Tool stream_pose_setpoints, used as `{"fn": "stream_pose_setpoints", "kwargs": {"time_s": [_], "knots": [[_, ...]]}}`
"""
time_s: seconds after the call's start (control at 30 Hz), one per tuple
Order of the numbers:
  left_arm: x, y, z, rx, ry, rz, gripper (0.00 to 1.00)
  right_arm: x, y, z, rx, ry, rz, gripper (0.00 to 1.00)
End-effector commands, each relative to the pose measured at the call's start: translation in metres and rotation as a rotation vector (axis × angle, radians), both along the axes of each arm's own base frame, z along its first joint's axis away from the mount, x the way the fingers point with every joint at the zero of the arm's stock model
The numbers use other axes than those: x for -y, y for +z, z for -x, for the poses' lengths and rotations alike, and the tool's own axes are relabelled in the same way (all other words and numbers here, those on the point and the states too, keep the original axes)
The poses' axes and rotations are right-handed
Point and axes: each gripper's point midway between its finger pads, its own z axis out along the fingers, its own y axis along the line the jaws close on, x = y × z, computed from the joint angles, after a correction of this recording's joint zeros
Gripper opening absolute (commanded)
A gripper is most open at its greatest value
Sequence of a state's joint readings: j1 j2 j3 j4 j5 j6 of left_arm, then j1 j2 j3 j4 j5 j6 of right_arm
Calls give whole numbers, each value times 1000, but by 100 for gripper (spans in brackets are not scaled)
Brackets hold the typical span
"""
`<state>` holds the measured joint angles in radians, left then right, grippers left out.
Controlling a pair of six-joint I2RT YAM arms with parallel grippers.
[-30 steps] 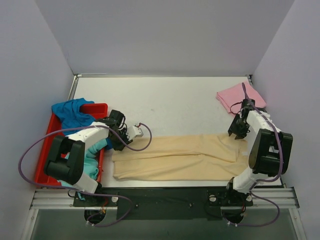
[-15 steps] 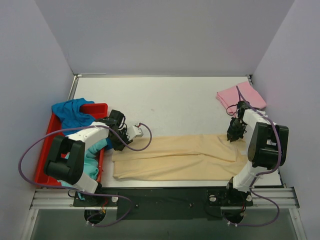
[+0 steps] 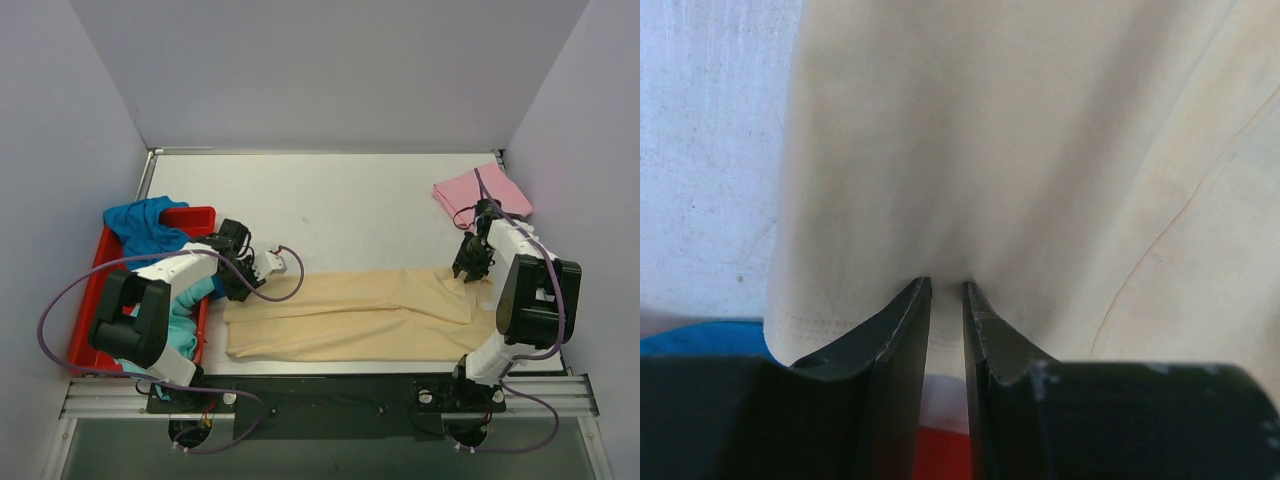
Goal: Fold and stack the t-shirts
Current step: Fold the other side of the tshirt into a rectangle
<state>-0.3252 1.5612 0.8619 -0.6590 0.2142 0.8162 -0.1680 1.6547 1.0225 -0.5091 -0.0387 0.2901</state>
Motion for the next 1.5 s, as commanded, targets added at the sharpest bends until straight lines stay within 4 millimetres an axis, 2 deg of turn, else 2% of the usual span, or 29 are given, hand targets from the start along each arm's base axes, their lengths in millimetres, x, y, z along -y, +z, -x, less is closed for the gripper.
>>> {"fn": "stream_pose_setpoints", "kwargs": {"time_s": [0.0,0.13,0.2,0.27,0.3,0.4,0.5,0.63,0.73,1.03,1.07,1.13,1.17,1.23,1.37,1.47], "knots": [[-13,-17,20,-96,3,-51,31,-2,3,17,-53,-8,9,26],[-13,-16,19,-95,5,-50,31,-8,-7,19,-73,-5,-23,28],[-13,-16,20,-96,3,-51,31,-9,-8,16,-67,-2,-31,24],[-14,-16,20,-97,2,-51,30,-6,-9,16,-68,-9,-15,1],[-14,-17,21,-99,1,-55,31,-4,-8,16,-67,-14,-5,0],[-15,-17,22,-100,1,-57,31,0,-5,16,-59,-18,19,0],[-15,-17,22,-99,1,-60,30,14,4,12,-39,-29,97,0],[-18,-19,22,-102,-2,-71,31,26,19,-3,27,-31,142,0],[-18,-19,23,-100,-3,-73,30,22,17,-11,20,-6,114,0],[-19,-16,23,-95,-7,-75,31,29,6,-13,-28,3,133,0],[-18,-15,22,-94,-7,-73,30,30,5,-11,-40,4,132,1],[-18,-14,22,-96,-8,-72,31,34,6,-10,-52,-3,159,16],[-18,-13,22,-96,-6,-72,31,37,8,-10,-54,-12,173,26],[-17,-9,21,-90,-6,-67,31,41,16,-11,-37,-22,201,36],[-5,11,17,-77,-8,-4,37,37,41,-14,53,-34,218,39],[9,39,10,-49,-17,75,43,36,52,-1,96,-79,233,34]]}}
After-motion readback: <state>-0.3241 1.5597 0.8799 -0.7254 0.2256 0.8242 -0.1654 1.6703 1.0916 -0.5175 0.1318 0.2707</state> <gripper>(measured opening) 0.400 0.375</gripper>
